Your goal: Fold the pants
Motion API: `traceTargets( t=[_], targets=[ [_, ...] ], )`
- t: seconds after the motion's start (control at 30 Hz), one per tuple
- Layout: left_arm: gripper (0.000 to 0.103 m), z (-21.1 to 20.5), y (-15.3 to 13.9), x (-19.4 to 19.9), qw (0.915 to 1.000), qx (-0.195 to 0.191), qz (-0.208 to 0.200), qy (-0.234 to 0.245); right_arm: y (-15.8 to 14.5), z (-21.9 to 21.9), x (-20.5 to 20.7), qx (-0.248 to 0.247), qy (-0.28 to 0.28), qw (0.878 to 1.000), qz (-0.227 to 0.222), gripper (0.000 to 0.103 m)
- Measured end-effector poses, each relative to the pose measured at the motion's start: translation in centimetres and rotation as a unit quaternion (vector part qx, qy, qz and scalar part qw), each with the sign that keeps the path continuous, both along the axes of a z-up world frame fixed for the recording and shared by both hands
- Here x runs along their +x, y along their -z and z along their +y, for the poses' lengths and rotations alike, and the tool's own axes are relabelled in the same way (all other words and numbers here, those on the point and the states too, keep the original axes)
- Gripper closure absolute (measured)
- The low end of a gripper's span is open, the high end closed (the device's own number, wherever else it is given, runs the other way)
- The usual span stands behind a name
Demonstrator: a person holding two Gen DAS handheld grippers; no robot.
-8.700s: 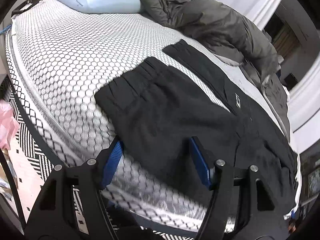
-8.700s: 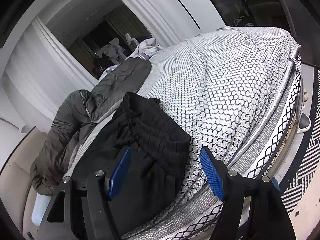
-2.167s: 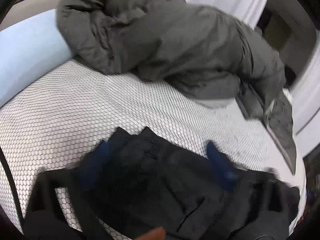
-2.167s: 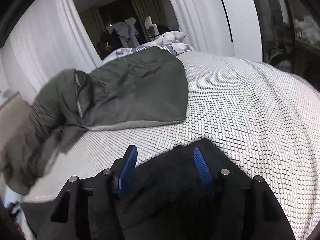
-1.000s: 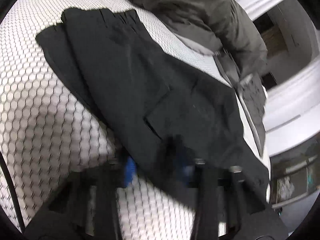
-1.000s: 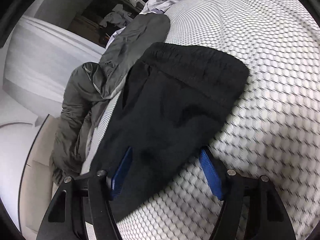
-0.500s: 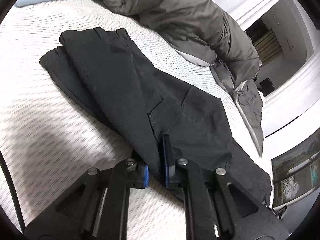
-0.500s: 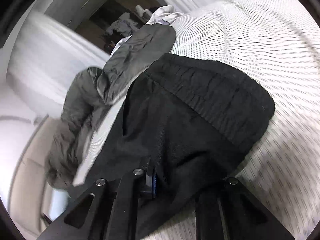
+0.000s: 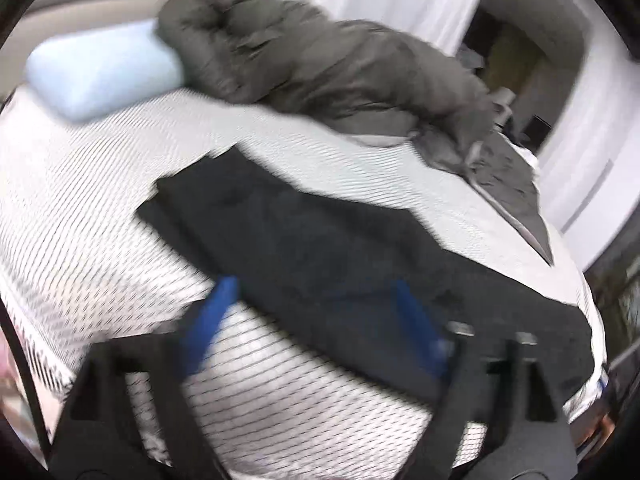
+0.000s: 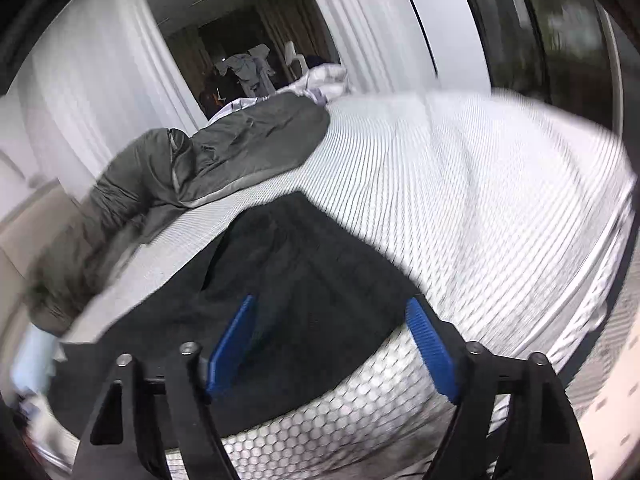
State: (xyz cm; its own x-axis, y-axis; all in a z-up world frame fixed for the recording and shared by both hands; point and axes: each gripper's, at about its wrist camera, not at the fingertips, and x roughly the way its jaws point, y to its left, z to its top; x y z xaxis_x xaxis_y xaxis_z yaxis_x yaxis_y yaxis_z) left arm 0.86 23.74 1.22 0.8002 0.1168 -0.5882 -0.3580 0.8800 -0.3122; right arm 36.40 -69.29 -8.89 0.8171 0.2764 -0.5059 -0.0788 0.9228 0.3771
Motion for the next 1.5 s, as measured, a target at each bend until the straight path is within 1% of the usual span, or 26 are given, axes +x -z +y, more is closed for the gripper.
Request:
traceTargets(
  t=[0.07,0.1,0.17,0.23,0.3,0.33,0.47,0.57,0.63,0.7,0.77,0.8,0.9,0.97,1.03,1.07,1.1,1.13,1.17,1.2,1.23,1.3,1.33,1.37,1.47,1.5],
  targets=[
    [0.011,-1.5,-0.6,1.4,0.9997,0.004,-0.003,0.022,-1.3,0.0,-0.4,-0.010,-0.002,1.000,-0.019,0.011],
    [0.010,-2.4,-0.8,2.6,0.9994,0.001,0.000,0.036,-1.9,0.4,-0.2,-0.007,-0.027,0.999,-0.024,0.010],
    [0.008,-4.6,-0.9,5.0,0.9973,0.000,0.010,0.072,-2.7,1.2,0.5,-0.020,-0.058,0.998,-0.017,0.010],
    [0.007,-7.3,-1.0,8.0,0.9944,0.021,0.014,0.102,-3.2,3.2,2.5,-0.067,-0.081,0.994,0.009,0.009],
    [0.001,-9.5,-1.0,10.2,0.9911,0.032,0.018,0.128,-3.6,5.6,4.0,-0.120,-0.090,0.988,0.032,0.009],
    [0.001,-10.4,-1.1,11.5,0.9883,0.034,0.017,0.147,-4.0,7.3,4.8,-0.145,-0.107,0.983,0.035,0.009],
    [0.001,-11.4,-0.7,14.4,0.9834,0.053,0.041,0.169,-5.0,14.1,6.6,-0.196,-0.181,0.963,0.028,0.009],
    [0.001,-10.3,-0.2,15.4,0.9858,0.020,0.037,0.162,-4.7,21.6,7.8,-0.254,-0.227,0.940,0.023,0.009],
    [0.001,-9.3,0.5,16.3,0.9867,0.008,0.044,0.156,-4.5,25.6,8.2,-0.269,-0.263,0.927,0.010,0.009],
    [0.001,-9.2,1.2,17.3,0.9853,0.022,0.063,0.157,-4.3,28.7,7.8,-0.280,-0.301,0.912,-0.003,0.009],
    [0.001,-9.2,1.9,17.9,0.9836,0.059,0.073,0.154,-3.9,31.8,7.7,-0.295,-0.351,0.888,-0.011,0.009],
    [0.001,-9.4,2.1,18.0,0.9821,0.074,0.078,0.155,-3.6,33.5,7.6,-0.306,-0.381,0.872,-0.015,0.009],
    [0.001,-9.4,2.2,18.2,0.9781,0.075,0.077,0.178,-2.5,36.2,7.7,-0.339,-0.433,0.835,-0.014,0.009],
    [0.001,-9.2,2.1,18.1,0.9786,0.075,0.075,0.176,-1.2,38.0,7.8,-0.367,-0.457,0.810,0.002,0.009],
    [0.001,-8.6,2.0,17.9,0.9804,0.073,0.074,0.167,0.3,39.9,8.0,-0.387,-0.475,0.790,0.021,0.013],
    [0.001,-8.2,2.0,18.0,0.9813,0.070,0.075,0.163,1.3,40.6,8.2,-0.401,-0.482,0.779,0.034,0.023],
    [0.001,-7.7,2.1,18.1,0.9824,0.066,0.076,0.158,1.7,40.4,8.2,-0.404,-0.486,0.774,0.041,0.040],
    [0.001,-7.1,2.2,18.1,0.9835,0.061,0.078,0.151,2.2,40.6,8.4,-0.398,-0.494,0.771,0.052,0.052],
    [0.001,-6.6,2.3,18.1,0.9842,0.057,0.079,0.147,2.3,40.7,8.5,-0.391,-0.498,0.772,0.059,0.083],
    [0.001,-6.2,2.3,17.9,0.9849,0.055,0.079,0.144,2.1,40.7,8.0,-0.396,-0.498,0.770,0.045,0.099],
    [0.001,-5.7,2.3,17.6,0.9859,0.051,0.078,0.139,1.9,40.6,7.5,-0.400,-0.498,0.769,0.031,0.099],
    [0.001,-4.9,2.4,17.3,0.9871,0.045,0.077,0.132,1.3,40.2,7.0,-0.400,-0.493,0.772,0.010,0.101],
    [0.001,-4.5,2.5,17.2,0.9878,0.043,0.079,0.127,0.7,39.8,7.0,-0.397,-0.485,0.779,-0.002,0.101],
    [0.001,-4.1,2.6,17.1,0.9883,0.042,0.080,0.123,-0.1,39.4,7.3,-0.394,-0.465,0.793,-0.015,0.101],
    [0.001,-3.6,2.9,17.0,0.9891,0.039,0.087,0.112,-1.0,38.8,8.9,-0.390,-0.414,0.823,-0.022,0.101],
    [0.001,-3.4,3.1,17.0,0.9891,0.039,0.089,0.110,-0.9,38.5,9.4,-0.387,-0.400,0.831,-0.017,0.098]
  ],
)
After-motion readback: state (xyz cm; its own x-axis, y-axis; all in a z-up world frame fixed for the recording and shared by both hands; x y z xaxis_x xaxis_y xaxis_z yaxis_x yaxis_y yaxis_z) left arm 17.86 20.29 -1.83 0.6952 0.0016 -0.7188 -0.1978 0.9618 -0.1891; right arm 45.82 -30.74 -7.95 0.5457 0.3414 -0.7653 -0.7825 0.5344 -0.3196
